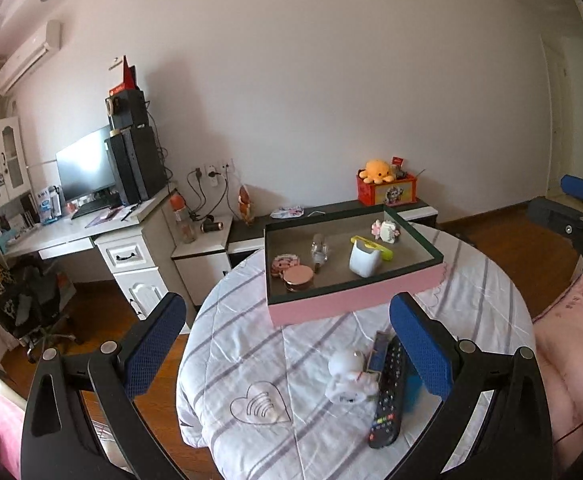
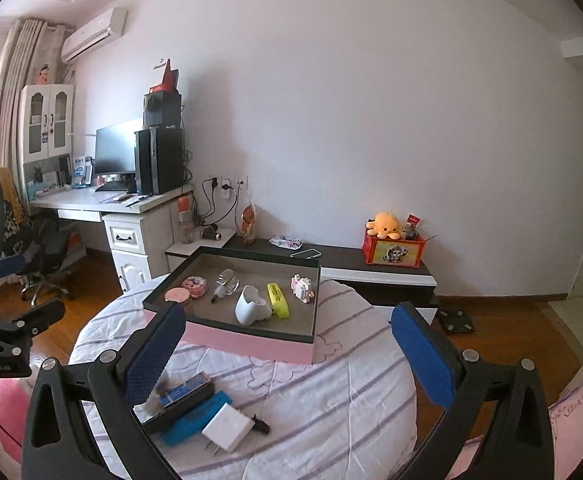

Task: Organize rigid objects
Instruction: 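Withdraw both open grippers from the box back over the remaining objects, then grasp the black TV remote with left gripper while right gripper approaches the white charger, then close right gripper on the white charger block beside the blue case, then lift remote with left gripper while right gripper carries the charger toward the pink box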

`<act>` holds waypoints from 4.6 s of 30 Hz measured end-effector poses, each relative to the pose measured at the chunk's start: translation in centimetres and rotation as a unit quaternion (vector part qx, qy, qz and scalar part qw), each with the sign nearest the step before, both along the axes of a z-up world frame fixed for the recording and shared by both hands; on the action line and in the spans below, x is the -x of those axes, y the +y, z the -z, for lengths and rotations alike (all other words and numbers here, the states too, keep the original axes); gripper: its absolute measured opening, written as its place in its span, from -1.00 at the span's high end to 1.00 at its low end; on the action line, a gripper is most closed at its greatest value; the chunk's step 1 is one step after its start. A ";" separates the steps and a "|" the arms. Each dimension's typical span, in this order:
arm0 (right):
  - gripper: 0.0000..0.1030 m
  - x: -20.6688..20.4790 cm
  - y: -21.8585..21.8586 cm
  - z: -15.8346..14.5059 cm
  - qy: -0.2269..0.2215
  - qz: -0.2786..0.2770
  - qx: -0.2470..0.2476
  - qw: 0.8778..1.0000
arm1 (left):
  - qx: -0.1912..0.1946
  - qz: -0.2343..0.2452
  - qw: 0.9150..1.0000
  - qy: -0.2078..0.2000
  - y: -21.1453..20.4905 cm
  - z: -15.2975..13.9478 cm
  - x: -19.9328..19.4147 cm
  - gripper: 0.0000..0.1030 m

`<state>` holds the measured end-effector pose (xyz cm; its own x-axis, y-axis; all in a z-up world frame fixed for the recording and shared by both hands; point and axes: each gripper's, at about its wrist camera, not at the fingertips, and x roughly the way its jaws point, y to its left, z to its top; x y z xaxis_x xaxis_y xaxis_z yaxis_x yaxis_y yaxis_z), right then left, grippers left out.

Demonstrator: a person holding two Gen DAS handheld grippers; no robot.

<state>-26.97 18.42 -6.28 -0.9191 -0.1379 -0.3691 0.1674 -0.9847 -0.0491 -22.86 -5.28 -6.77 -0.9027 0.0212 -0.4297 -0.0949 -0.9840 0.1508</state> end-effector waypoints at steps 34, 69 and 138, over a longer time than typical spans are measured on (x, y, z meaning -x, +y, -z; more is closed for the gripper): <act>-1.00 0.0 2.6 13.0 -0.164 0.021 0.008 0.986 | 0.026 0.087 0.975 -0.202 6.2 14.9 2.8 -0.45; -1.00 2.2 1.1 16.2 -0.213 -0.007 0.007 0.977 | -0.052 0.132 0.966 -0.217 5.3 14.5 4.4 0.75; -0.27 6.4 -1.9 13.1 -0.228 -0.105 0.000 0.968 | -0.063 0.120 0.973 -0.184 2.1 10.9 6.4 0.75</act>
